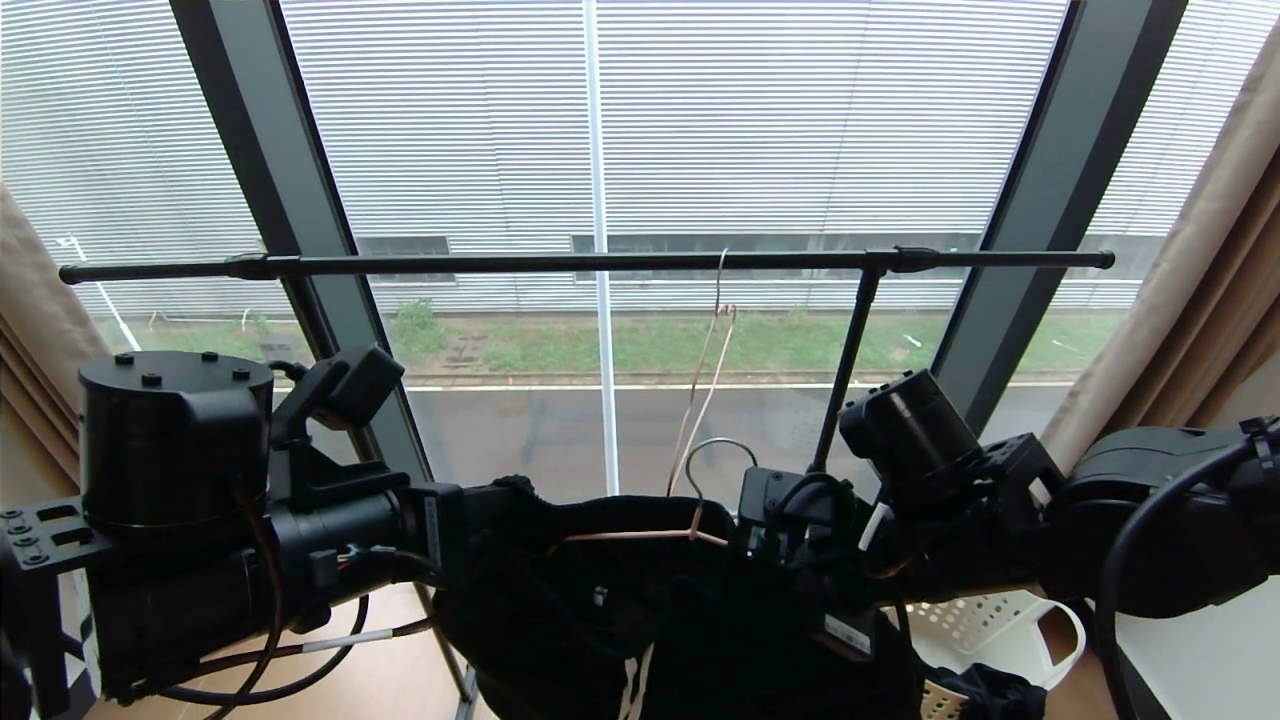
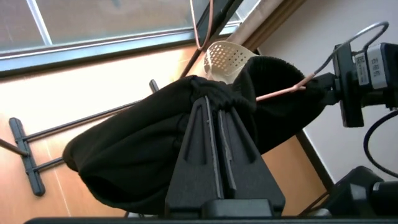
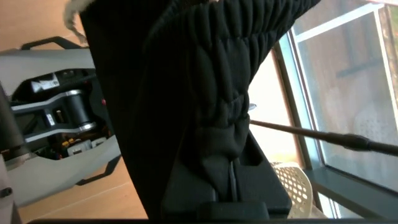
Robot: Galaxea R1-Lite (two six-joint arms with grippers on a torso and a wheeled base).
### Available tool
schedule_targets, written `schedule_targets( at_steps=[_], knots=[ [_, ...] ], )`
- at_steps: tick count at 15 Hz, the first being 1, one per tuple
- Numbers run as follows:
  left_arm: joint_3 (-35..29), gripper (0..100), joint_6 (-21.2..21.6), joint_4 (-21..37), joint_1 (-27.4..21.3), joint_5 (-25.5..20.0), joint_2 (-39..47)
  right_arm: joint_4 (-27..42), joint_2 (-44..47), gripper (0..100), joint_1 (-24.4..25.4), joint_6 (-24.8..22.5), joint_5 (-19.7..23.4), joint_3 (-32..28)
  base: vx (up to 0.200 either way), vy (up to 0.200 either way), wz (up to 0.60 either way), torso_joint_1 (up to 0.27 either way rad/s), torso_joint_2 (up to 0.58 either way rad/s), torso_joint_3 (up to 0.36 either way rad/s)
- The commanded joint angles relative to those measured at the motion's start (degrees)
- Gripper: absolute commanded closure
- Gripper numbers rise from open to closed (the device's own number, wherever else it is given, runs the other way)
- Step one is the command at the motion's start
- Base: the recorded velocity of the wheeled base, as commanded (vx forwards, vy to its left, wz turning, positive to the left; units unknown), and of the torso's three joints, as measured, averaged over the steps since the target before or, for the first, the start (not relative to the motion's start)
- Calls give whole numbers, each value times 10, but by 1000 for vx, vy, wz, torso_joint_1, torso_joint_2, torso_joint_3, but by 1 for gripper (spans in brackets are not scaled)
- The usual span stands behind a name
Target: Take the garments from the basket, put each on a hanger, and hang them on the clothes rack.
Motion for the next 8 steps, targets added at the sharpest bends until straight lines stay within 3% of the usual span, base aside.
schedule_targets(
  at_steps=[1,5,8],
  knots=[
    [-26,100,-10,26,1,2,3,-11,7,100,7,0,-12,8,0,0,0,0,0,0],
    [-54,100,-47,38,12,7,10,-72,7,100,7,0,-44,52,0,0,0,0,0,0],
    [-58,100,-49,38,38,7,11,-99,1,100,-1,0,-57,66,0,0,0,0,0,0]
  ],
)
